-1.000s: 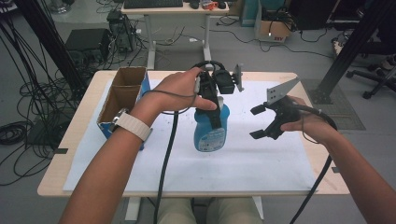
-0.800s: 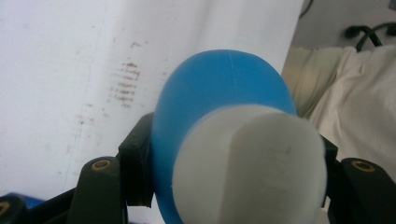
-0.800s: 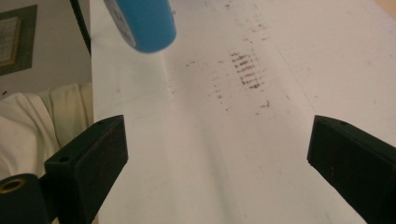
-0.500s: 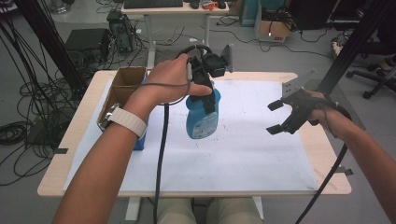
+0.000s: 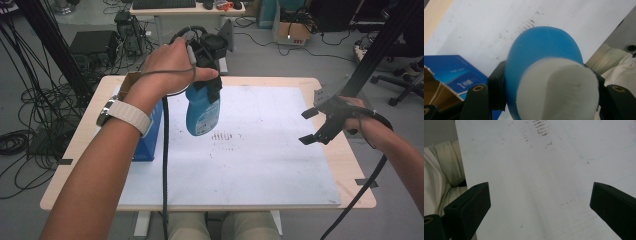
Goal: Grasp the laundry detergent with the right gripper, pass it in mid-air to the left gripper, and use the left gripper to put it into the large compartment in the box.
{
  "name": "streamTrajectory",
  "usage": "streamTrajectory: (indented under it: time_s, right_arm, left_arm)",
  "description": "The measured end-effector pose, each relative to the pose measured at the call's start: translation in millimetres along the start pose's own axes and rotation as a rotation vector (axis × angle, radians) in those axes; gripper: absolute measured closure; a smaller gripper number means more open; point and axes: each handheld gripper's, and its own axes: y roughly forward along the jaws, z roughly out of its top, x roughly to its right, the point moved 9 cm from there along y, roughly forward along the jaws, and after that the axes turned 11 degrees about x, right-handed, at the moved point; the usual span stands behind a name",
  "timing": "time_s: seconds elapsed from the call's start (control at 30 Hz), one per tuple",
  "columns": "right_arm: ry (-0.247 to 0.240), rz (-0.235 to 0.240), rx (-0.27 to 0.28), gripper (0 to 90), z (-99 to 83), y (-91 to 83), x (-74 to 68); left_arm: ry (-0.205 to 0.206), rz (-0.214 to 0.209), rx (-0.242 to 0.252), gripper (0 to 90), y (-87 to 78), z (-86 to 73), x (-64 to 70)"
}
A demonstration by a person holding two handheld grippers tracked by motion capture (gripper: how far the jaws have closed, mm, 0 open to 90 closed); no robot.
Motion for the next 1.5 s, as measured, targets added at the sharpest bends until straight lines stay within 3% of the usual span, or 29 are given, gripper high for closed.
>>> streamTrajectory:
  time_s: [0.1,0.23,0.27,0.33,0.47,0.53,0.6,0.7,0.8,0.87,0.9,0.93,1.03,1.1,1.27,1.37,1.43,1.5]
  right_arm:
    - [-0.019,0.012,-0.047,3.2,-2.2,-3.3,0.8]
    - [-0.019,0.01,-0.05,3.2,-1.8,-4.0,1.0]
    - [-0.02,0.008,-0.047,3.3,-1.0,-3.8,0.9]
    - [-0.023,0.009,-0.055,3.2,-0.8,-4.6,1.1]
    - [-0.028,0.013,-0.051,3.2,1.0,-4.7,0.3]
    - [-0.002,0.005,-0.05,3.1,0.6,-4.1,-1.8]
    - [0.036,-0.004,-0.055,3.3,-0.2,-3.5,-5.0]
    - [0.035,0.001,-0.057,3.3,0.4,-1.4,-6.3]
    - [0.031,0.007,-0.059,3.4,1.4,0.0,-7.2]
    - [0.032,0.002,-0.057,3.3,2.2,0.6,-6.2]
    - [0.03,0.003,-0.058,3.3,2.2,0.6,-5.9]
    - [0.022,0.012,-0.088,3.3,1.3,-1.5,-4.9]
    - [0.021,0.012,-0.089,3.3,2.3,-1.2,-3.7]
    - [0.036,0.005,-0.056,3.3,4.1,2.6,-4.3]
    - [0.035,0.005,-0.056,3.4,4.8,3.7,-3.3]
    - [0.017,0.016,-0.09,3.4,4.3,2.1,-1.8]
    - [-0.006,0.024,-0.074,3.3,6.0,4.2,-0.1]
    - [0.016,0.017,-0.091,3.3,5.2,3.6,-1.1]
  left_arm:
    - [-0.03,0.012,-0.002,37.6,-6.9,1.2,-3.8]
    - [-0.09,0.027,-0.003,37.6,-14.0,1.3,-8.9]
    - [-0.122,0.03,-0.008,37.6,-17.6,0.3,-12.8]
    - [-0.135,0.035,-0.009,37.6,-19.6,-0.2,-15.0]
    - [-0.223,0.075,-0.027,37.6,-25.0,-4.6,-24.3]
    - [-0.259,0.103,-0.031,37.6,-27.1,-6.2,-29.3]
    - [-0.265,0.127,-0.043,37.6,-30.3,-8.1,-34.6]
    - [-0.293,0.13,-0.05,37.6,-34.8,-10.7,-40.6]
    - [-0.353,0.143,-0.024,37.7,-38.9,-11.9,-47.0]
    - [-0.366,0.149,-0.026,37.7,-43.1,-14.9,-52.9]
    - [-0.406,0.159,-0.008,37.6,-44.5,-15.6,-55.4]
    - [-0.418,0.165,-0.008,37.6,-46.5,-17.2,-57.9]
    - [-0.463,0.184,-0.003,37.6,-52.5,-23.0,-67.4]
    - [-0.489,0.193,-0.009,37.6,-56.2,-28.0,-73.1]
    - [-0.53,0.202,-0.026,37.6,-64.5,-42.1,-87.8]
    - [-0.57,0.209,-0.018,37.7,-69.2,-50.1,-96.1]
    - [-0.592,0.213,-0.017,37.6,-72.6,-55.0,-100.6]
    - [-0.619,0.22,-0.008,37.6,-74.8,-58.8,-105.2]
